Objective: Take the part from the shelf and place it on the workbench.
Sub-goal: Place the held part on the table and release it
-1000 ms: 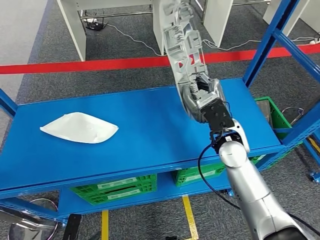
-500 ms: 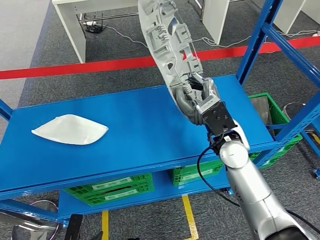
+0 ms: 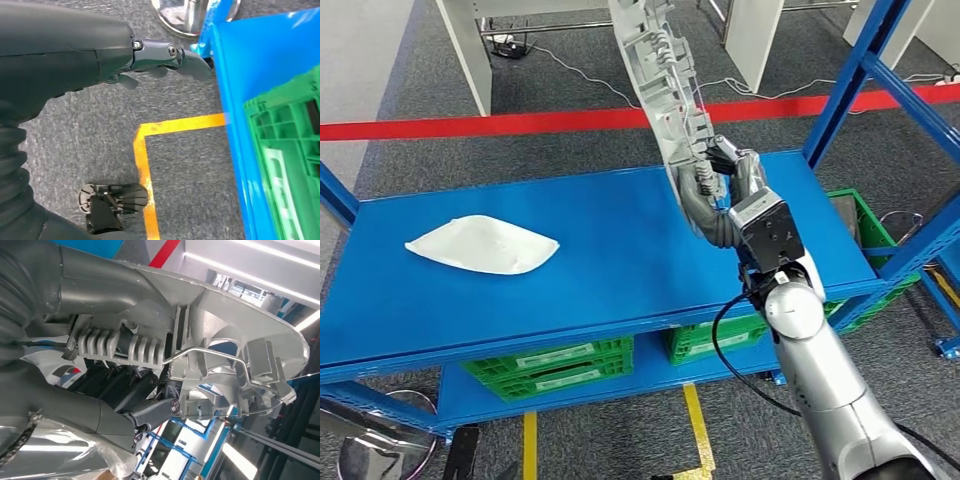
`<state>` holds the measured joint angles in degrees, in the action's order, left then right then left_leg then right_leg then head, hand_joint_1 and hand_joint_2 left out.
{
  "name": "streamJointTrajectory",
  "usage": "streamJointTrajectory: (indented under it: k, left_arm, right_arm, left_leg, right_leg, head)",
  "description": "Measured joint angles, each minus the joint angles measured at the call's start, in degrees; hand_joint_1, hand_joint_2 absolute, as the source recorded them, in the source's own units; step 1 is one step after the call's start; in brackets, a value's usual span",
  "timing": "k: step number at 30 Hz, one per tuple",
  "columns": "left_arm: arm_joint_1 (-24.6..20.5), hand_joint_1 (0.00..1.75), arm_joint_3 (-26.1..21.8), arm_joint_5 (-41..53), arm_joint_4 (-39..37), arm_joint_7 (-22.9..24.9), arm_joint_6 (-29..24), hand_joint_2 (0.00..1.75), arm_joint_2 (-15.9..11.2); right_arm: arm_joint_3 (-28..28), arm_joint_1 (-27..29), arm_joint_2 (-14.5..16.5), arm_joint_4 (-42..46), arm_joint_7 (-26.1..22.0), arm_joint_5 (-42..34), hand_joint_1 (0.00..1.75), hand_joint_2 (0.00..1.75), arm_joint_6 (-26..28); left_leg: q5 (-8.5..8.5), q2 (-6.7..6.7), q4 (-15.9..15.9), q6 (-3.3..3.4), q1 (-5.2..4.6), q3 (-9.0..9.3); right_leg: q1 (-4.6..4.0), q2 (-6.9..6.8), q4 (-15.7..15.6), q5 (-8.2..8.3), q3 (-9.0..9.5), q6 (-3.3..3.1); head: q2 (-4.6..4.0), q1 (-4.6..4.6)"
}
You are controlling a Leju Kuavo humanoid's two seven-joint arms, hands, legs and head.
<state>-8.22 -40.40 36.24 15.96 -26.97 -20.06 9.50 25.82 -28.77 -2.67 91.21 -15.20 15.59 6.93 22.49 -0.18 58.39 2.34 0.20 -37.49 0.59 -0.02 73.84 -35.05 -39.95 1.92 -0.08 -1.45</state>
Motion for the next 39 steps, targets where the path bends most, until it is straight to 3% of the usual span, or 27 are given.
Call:
streamJointTrajectory:
  k: [2,4,5,8,9,11,13,14,15,16,17,19,20,22,23,25,28,29,30,31,33,35,36,38,39]
  left_arm:
    - [0.0,0.00,0.0,0.0,0.0,0.1,-0.1,1.75,0.0]
    - [0.0,0.00,-0.1,0.0,0.0,0.2,-0.3,1.75,0.1]
    - [0.0,0.00,-0.1,0.0,0.0,0.2,-0.4,1.75,0.1]
    - [0.1,0.00,-0.1,0.1,0.0,0.3,-0.6,1.75,0.0]
    - [0.2,0.00,-0.1,0.1,0.0,0.3,-0.6,1.75,0.0]
    - [0.3,0.00,-0.1,0.2,0.0,0.4,-0.7,1.75,-0.2]
    - [0.4,0.00,-0.2,0.3,0.0,0.5,-0.8,1.75,-0.3]
    - [0.5,0.00,-0.2,0.2,0.0,0.6,-0.9,1.75,-0.4]
    - [0.6,0.00,-0.3,0.2,0.0,0.7,-0.9,1.75,-0.5]
    - [0.7,0.00,-0.4,0.1,0.0,0.8,-0.9,1.75,-0.6]
    - [0.7,0.00,-0.5,-0.1,0.0,1.0,-1.0,1.75,-0.8]
    - [0.8,0.00,-0.8,-0.5,0.0,1.3,-1.0,1.75,-1.3]
    - [0.8,0.00,-0.9,-0.7,0.0,1.4,-1.0,1.75,-1.5]
    - [1.1,0.00,-1.1,-0.9,0.0,1.4,-1.1,1.75,-1.8]
    - [1.2,0.00,-1.2,-1.1,0.0,1.5,-1.1,1.75,-1.8]
    - [1.3,0.00,-1.7,-2.0,0.0,2.1,-1.0,1.75,-2.0]
    - [1.8,0.00,-2.9,-3.4,0.0,3.2,-0.8,1.75,-2.1]
    - [2.0,0.00,-3.3,-3.7,0.0,3.4,-0.7,1.75,-2.2]
    - [2.3,0.00,-3.7,-4.0,0.0,3.5,-0.7,1.75,-2.2]
    - [2.6,0.00,-4.1,-4.2,0.0,3.6,-0.7,1.75,-2.3]
    - [3.0,0.00,-4.8,-4.6,0.0,3.6,-0.7,1.75,-2.5]
    - [3.2,0.00,-5.4,-4.6,0.0,4.4,-1.2,1.75,-2.7]
    - [3.4,0.00,-5.6,-4.6,0.0,5.0,-1.6,1.75,-2.8]
    - [4.0,0.00,-6.2,-4.8,-0.1,5.9,-2.1,1.75,-3.0]
    - [4.4,0.00,-6.6,-5.0,-0.1,6.0,-2.2,1.75,-3.1]
  right_arm:
    - [-0.1,-0.1,0.0,0.0,0.0,0.0,1.75,1.75,0.0]
    - [-0.2,-0.1,0.0,0.1,0.0,0.0,1.75,1.75,0.1]
    - [-0.2,-0.2,0.0,0.2,0.1,0.0,1.75,1.75,0.1]
    - [-0.3,-0.2,0.0,0.3,0.1,-0.1,1.75,1.75,0.2]
    - [-0.3,-0.2,0.0,0.3,0.1,-0.1,1.75,1.75,0.2]
    - [-0.3,-0.2,0.0,0.3,0.1,-0.1,1.75,1.75,0.2]
    - [-0.4,-0.2,0.0,0.3,0.1,-0.1,1.75,1.75,0.3]
    - [-0.5,-0.2,0.0,0.3,0.1,-0.1,1.75,1.75,0.3]
    - [-0.6,-0.1,0.0,0.3,0.1,-0.1,1.75,1.75,0.3]
    - [-0.7,-0.1,0.0,0.3,0.2,-0.1,1.75,1.75,0.3]
    - [-0.8,-0.1,0.0,0.3,0.2,-0.1,1.75,1.75,0.3]
    - [-1.1,-0.1,0.0,0.3,0.2,-0.1,1.75,1.75,0.4]
    - [-1.2,0.0,0.0,0.3,0.2,-0.1,1.75,1.75,0.4]
    - [-1.3,0.0,0.0,0.3,0.2,-0.1,1.75,1.75,0.4]
    - [-1.3,0.0,0.0,0.3,0.2,-0.1,1.75,1.75,0.4]
    - [-1.5,-0.1,0.0,0.3,0.2,-0.2,1.75,1.75,0.4]
    - [-1.7,-0.2,0.0,0.2,0.2,-0.2,1.75,1.75,0.5]
    - [-1.7,-0.1,0.0,0.1,0.2,-0.2,1.75,1.75,0.4]
    - [-1.7,-0.1,0.0,-0.1,0.3,-0.2,1.75,1.75,0.4]
    - [-1.7,-0.1,0.0,-0.2,0.3,-0.2,1.75,1.75,0.4]
    - [-1.7,-0.1,0.0,-0.4,0.4,-0.2,1.75,1.75,0.4]
    - [-1.7,-0.1,0.0,-0.5,0.8,-0.4,1.75,1.75,0.3]
    - [-1.7,0.0,0.0,-0.8,0.9,-0.6,1.75,1.75,0.3]
    - [-1.8,0.4,0.0,-1.7,0.3,-1.0,1.75,1.75,0.4]
    - [-1.8,0.6,0.0,-2.3,-0.3,-1.1,1.75,1.75,0.5]
  left_leg:
    - [-0.61,-0.03,0.1,-0.26,0.00,-0.61]
    - [-1.28,-0.08,0.1,-0.79,-0.17,-1.09]
    - [-1.68,-0.09,0.2,-1.09,-0.24,-1.26]
    - [-2.40,-0.14,0.2,-1.99,-0.25,-1.74]
    - [-1.34,-0.15,1.0,-2.33,-0.21,-2.12]
    - [3.58,-0.11,6.1,-2.97,-0.01,-3.74]
    - [8.45,-0.07,13.8,-3.41,0.15,-5.40]
    - [9.32,-0.07,16.2,-3.48,0.18,-5.42]
    - [9.02,-0.07,16.7,-3.43,0.18,-4.53]
    - [7.88,-0.08,15.0,-3.24,0.16,-2.59]
    - [6.64,-0.09,11.5,-2.86,0.07,0.28]
    - [6.05,-0.08,3.3,-1.83,-0.27,5.97]
    - [6.32,-0.10,0.6,-1.42,-0.50,7.56]
    - [6.30,-0.12,-1.1,-0.96,-0.80,7.97]
    - [5.71,-0.05,-1.4,-0.75,-0.75,7.73]
    - [4.30,0.14,-2.1,-0.18,-0.46,6.94]
    - [2.48,0.34,-2.1,0.23,-0.33,4.77]
    - [1.88,0.38,-2.0,0.17,-0.32,3.91]
    - [1.29,0.42,-1.9,0.07,-0.30,3.05]
    - [0.74,0.43,-1.8,-0.05,-0.27,2.20]
    - [-0.18,0.37,-1.3,-0.52,-0.24,0.67]
    - [-0.99,0.26,-0.7,-1.18,-0.34,-0.41]
    - [-1.41,0.22,-0.5,-1.52,-0.37,-0.72]
    - [-2.07,0.19,-0.4,-2.16,-0.25,-0.99]
    - [-1.49,0.17,0.0,-2.50,-0.15,-1.24]
  right_leg:
    - [0.00,-0.02,-7.2,2.76,4.78,-0.19]
    - [-0.11,0.03,-13.9,4.35,9.10,-0.45]
    - [-0.18,0.09,-15.3,4.51,9.91,-0.58]
    - [-0.11,0.07,-15.5,5.51,9.16,-1.52]
    - [0.01,-0.04,-15.6,6.00,8.77,-2.02]
    - [0.17,-0.24,-15.7,7.12,7.77,-2.76]
    - [0.12,-0.26,-15.7,8.24,6.27,-2.98]
    - [0.08,-0.26,-15.7,8.81,5.50,-2.96]
    - [0.04,-0.25,-15.6,9.35,4.76,-2.91]
    - [-0.03,-0.22,-15.6,9.88,4.09,-2.85]
    - [-0.09,-0.20,-15.6,10.41,3.54,-2.79]
    - [-0.20,-0.22,-15.6,11.36,2.76,-2.44]
    - [-0.16,-0.28,-15.7,11.83,2.55,-2.13]
    - [0.03,-0.40,-16.0,12.79,2.31,-1.32]
    - [0.09,-0.38,-16.0,12.91,2.14,-0.96]
    - [0.09,-0.25,-14.2,10.46,0.99,-0.39]
    - [0.17,-0.15,-4.2,2.99,-1.92,0.21]
    - [0.20,-0.16,-1.3,2.05,-2.26,0.38]
    - [0.23,-0.16,-0.1,2.34,-1.80,0.50]
    - [0.29,-0.17,-0.9,3.60,-0.35,0.56]
    - [0.41,-0.18,-7.5,5.58,5.18,0.60]
    - [0.32,-0.04,-14.4,4.82,9.92,0.38]
    - [0.16,0.04,-15.9,4.11,10.84,0.14]
    - [0.06,0.02,-16.2,4.48,10.38,-0.82]
    - [0.10,-0.04,-16.2,4.94,10.01,-1.45]
  head:
    - [-0.01,-0.01]
    - [-0.01,-0.01]
    - [-0.01,-0.04]
    - [0.00,-0.13]
    - [0.00,-0.04]
    - [-0.01,0.15]
    - [-0.01,0.25]
    - [-0.01,0.23]
    - [-0.01,0.25]
    - [-0.01,0.26]
    - [-0.01,0.26]
    - [-0.01,0.21]
    - [-0.01,0.19]
    - [-0.01,0.21]
    - [0.00,0.22]
    - [0.00,0.05]
    - [0.00,-0.16]
    - [0.00,-0.16]
    - [0.00,-0.17]
    - [0.00,-0.18]
    - [-0.01,-0.20]
    - [-0.01,-0.20]
    - [-0.01,-0.20]
    - [-0.01,-0.24]
    - [-0.01,-0.20]
